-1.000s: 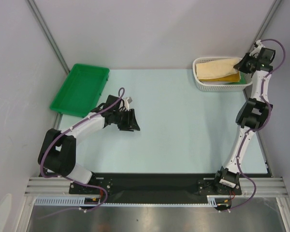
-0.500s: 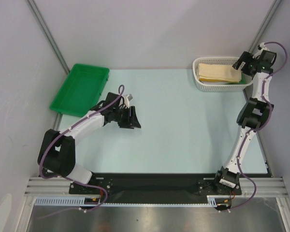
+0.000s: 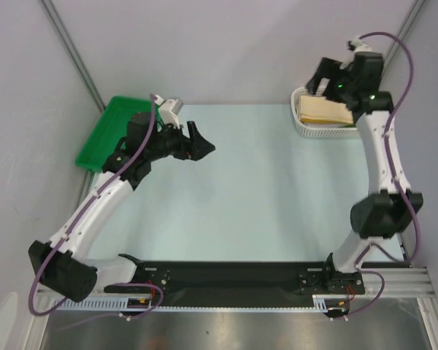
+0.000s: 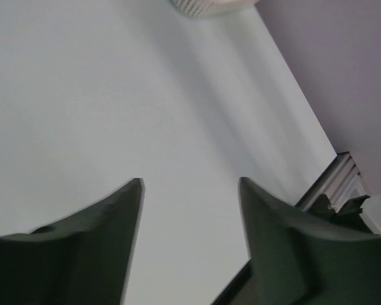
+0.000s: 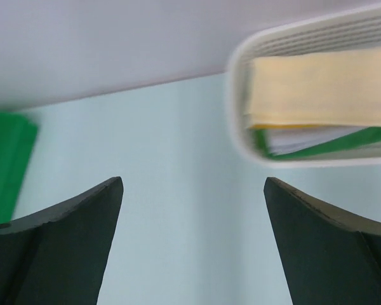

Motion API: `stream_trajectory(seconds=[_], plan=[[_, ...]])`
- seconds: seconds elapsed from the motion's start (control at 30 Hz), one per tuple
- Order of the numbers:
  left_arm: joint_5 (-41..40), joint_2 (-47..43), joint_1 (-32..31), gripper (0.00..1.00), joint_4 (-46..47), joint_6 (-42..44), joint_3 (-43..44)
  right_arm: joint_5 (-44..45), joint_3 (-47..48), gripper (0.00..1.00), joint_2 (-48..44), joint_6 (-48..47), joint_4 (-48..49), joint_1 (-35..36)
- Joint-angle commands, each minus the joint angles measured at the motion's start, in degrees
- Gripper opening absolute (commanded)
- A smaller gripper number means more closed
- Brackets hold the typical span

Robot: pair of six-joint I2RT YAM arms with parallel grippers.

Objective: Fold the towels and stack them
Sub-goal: Neatly place the folded towel into the bin

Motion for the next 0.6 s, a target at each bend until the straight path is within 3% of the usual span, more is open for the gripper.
stream_trajectory(seconds=[0.0,0.03,0.17,0.33,0.57], plan=[[-1.5,-4.7,0.0,0.95,4.2,2.8,5.7,10.4,-7.7,1.0,-15.1,4.6,-5.1,10.2],[-1.1,-4.8,0.0,1.0,2.2,3.2,8.5,10.4,-10.0,1.0,-18.0,5.6,-5.1,11.5],[2.9,-6.1,-0.1,1.0,-0.3,5.3,10.9,5.5,-22.3,1.0,-30.7,11.1,-2.1,14.5],[4.5,-12.1,-0.1,1.0,3.3,4.9,2.2,1.4,-39.5,1.0,-47.6,13.5,0.3,15.3],[2.8,-18.8,-0.1,1.0,3.3,5.2,-5.7,5.7,-47.6,1.0,-59.4,7.7,-4.4,14.7]])
